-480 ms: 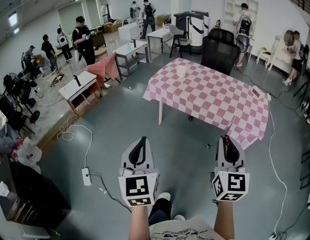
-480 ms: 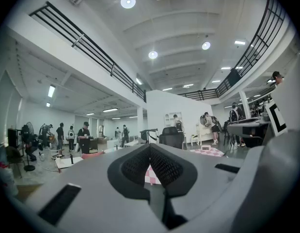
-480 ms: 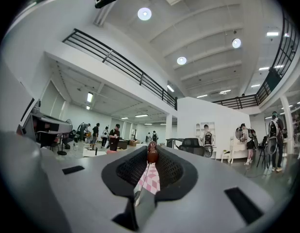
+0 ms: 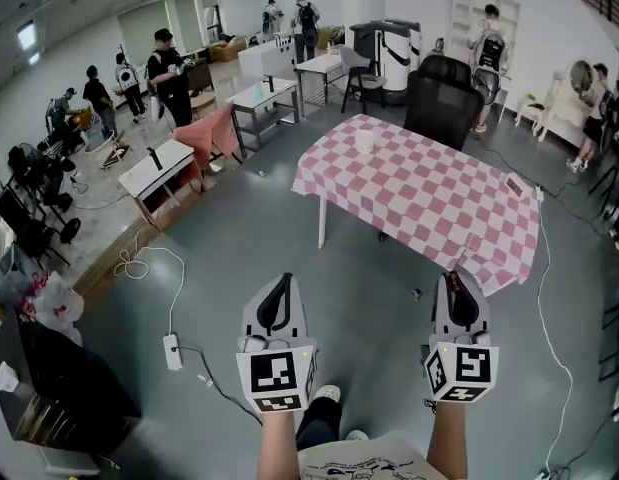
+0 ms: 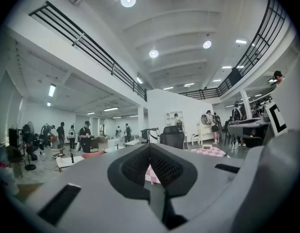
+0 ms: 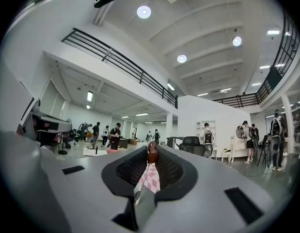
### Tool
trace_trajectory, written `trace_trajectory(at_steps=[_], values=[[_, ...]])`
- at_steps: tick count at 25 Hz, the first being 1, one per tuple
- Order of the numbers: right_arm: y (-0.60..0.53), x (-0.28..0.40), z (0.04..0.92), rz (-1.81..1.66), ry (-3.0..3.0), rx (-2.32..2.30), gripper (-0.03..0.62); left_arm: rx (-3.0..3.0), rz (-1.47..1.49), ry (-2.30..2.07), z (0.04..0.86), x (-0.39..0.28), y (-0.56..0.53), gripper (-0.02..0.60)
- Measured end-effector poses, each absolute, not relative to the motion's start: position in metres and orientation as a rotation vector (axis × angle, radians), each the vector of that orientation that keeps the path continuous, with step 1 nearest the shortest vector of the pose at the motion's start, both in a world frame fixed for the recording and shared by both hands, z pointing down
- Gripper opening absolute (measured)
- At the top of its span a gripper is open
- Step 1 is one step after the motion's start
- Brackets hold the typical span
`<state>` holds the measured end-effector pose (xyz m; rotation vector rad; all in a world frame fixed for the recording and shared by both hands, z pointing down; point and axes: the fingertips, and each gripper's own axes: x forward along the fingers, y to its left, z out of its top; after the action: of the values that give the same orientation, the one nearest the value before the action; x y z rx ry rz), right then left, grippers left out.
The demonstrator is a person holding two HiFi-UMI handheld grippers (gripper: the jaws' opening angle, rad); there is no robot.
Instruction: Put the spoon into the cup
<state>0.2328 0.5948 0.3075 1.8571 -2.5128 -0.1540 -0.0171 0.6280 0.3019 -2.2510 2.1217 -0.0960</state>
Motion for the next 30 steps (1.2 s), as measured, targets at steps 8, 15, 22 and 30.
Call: trace_trajectory(at_steps=[8,15,22,30], values=[[0.562,0.224,0.310,-0.141,-2.521,1.860,0.063,-2.257,-0.121,2.145,0.311,-0.029,0.594,0.014],[0.515,0.201,0.311,-0.126,-2.509,1.884,0.063,-2.267,-0.113,2.139,0.311,-0.058,0.543,0.014],[0.462,0.176,0.311,-0.121,-2.487,1.944,0.063,-2.298,-0.110,2.078,0.309,-0.084,0.482,0.014],[0.416,0.155,0.320,-0.100,-2.445,1.963,0.063,-2.334,-0.099,2.046,0.313,-0.108,0.430,0.014]])
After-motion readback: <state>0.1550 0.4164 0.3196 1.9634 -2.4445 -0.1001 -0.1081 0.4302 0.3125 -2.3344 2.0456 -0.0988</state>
